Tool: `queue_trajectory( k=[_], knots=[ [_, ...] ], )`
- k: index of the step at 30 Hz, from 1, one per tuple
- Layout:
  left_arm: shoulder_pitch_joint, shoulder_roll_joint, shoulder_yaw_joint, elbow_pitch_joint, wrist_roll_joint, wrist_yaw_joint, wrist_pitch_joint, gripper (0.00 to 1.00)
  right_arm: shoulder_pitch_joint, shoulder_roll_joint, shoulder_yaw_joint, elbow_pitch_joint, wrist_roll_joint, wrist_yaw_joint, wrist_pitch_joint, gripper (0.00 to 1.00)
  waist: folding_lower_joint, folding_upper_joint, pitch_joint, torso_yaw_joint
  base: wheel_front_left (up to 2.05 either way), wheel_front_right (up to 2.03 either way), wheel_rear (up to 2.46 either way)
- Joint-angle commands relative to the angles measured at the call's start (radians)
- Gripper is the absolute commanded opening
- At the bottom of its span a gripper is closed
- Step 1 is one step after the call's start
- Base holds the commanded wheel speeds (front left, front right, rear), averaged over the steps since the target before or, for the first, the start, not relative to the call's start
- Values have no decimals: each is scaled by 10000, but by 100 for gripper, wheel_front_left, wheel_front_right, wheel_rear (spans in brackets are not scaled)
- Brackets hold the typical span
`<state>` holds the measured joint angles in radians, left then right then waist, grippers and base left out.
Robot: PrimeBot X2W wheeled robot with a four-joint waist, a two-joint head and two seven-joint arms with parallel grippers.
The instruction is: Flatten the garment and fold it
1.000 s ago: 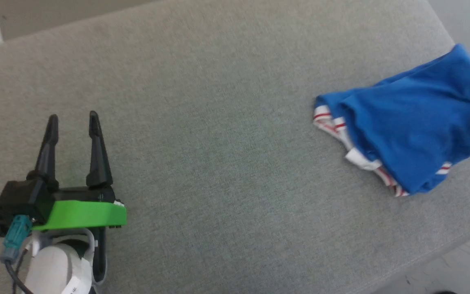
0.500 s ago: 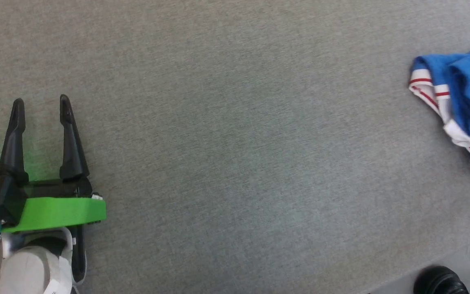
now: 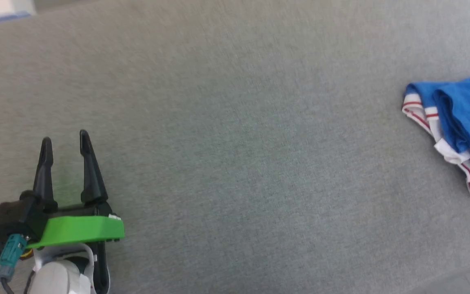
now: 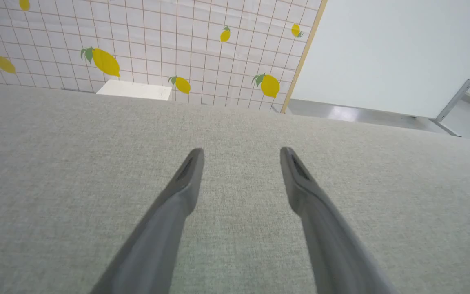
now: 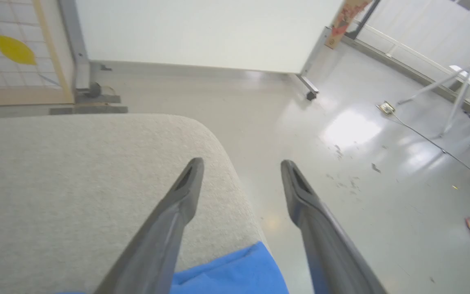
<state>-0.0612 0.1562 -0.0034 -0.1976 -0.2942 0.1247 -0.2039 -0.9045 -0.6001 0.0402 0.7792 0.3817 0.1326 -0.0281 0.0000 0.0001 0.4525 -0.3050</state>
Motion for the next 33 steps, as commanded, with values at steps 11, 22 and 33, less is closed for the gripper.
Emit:
queue_trajectory(
  k=[11,22,33],
  knots=[
    [97,-93,146,768,-328,-209,-371,100,2567,2041,-574,-5425,971,-19,-361,100,0,-1,-2987,2133,0,0,0],
    [-110,-166,-80,1402,-220,-118,-402,100,5248,5276,-1581,-7840,-674,-19,-917,100,0,-1,-3699,2850,0,0,0],
    [-393,-387,-617,2313,39,-92,-472,100,7343,5495,-1161,-7180,-1495,-19,-2078,100,0,-1,-4054,3142,0,0,0]
  ],
)
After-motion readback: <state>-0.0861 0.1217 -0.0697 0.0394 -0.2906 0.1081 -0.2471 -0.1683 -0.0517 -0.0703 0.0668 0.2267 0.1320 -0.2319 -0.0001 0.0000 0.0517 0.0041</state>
